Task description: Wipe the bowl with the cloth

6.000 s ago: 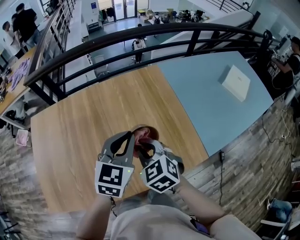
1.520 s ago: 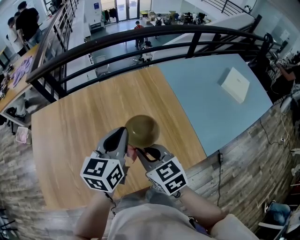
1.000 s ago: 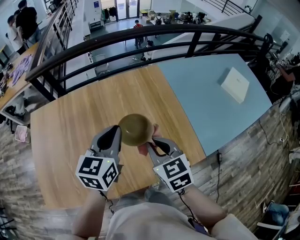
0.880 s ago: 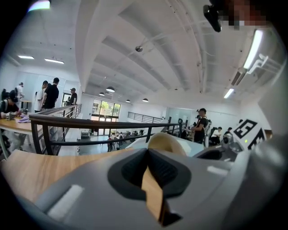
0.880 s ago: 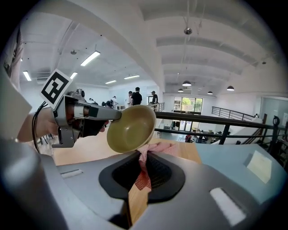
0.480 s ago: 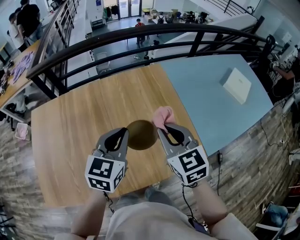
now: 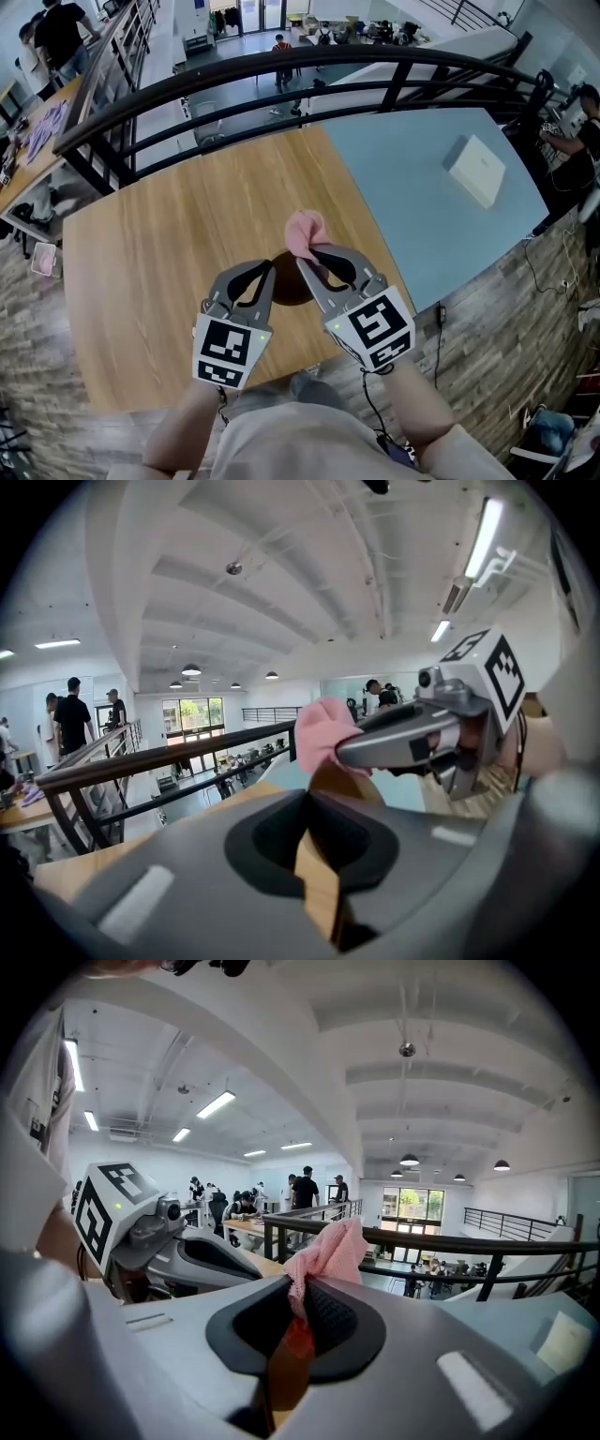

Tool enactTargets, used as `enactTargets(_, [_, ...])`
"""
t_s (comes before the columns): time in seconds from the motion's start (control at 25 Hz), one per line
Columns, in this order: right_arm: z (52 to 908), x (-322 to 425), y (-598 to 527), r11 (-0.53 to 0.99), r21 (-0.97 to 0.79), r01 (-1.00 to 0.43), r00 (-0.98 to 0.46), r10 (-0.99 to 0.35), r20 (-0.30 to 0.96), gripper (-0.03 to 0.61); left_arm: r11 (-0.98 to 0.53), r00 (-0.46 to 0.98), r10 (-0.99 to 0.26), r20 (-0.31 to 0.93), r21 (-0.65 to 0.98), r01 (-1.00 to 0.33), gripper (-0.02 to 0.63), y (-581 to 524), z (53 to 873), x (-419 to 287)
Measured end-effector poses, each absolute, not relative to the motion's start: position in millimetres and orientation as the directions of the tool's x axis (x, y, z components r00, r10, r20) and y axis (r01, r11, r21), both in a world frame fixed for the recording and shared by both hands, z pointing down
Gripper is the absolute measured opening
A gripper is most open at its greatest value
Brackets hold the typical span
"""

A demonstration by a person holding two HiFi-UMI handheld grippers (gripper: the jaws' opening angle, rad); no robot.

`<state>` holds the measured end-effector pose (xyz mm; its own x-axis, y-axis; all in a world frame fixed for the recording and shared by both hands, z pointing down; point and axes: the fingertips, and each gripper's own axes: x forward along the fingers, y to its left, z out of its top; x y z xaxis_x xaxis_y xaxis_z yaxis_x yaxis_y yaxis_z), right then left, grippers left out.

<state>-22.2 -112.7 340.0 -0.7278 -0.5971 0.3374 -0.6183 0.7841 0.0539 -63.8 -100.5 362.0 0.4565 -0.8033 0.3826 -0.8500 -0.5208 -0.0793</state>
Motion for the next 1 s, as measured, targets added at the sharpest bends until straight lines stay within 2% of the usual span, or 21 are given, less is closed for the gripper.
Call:
enactTargets(0.36, [350.0,-48.3,-106.2,0.830,0.063,-0.554,-0.769,-0.539,0.342,0.031,-0.558,0.490,-0.771,0.407,-0.061,-0.827,0.006,-111.2,377.6,-44.7])
enactTargets(0.56, [363.1,-33.6,-129.3,0.792,0.066,-0.606,-0.728,-0.586,0.356,0.031,-0.551,0.490,-0.764,0.420,-0.031,-0.834,0.006,-127.6,392.7,-48.2])
enactTargets(0.8, [385.1,-0.4,-159.1,0.710,0.022,-0.704,-0.650,-0.656,0.382,0.031,-0.514,0.515,-0.740,0.432,0.131,-0.848,0.006,-149.0,416.0,-55.3])
enactTargets(1.0, [398.6,29.3,-179.5,0.650,0.030,-0.759,-0.587,-0.705,0.398,0.031,-0.491,0.497,-0.740,0.453,0.142,-0.860,0.006,-171.6,429.3,-58.8])
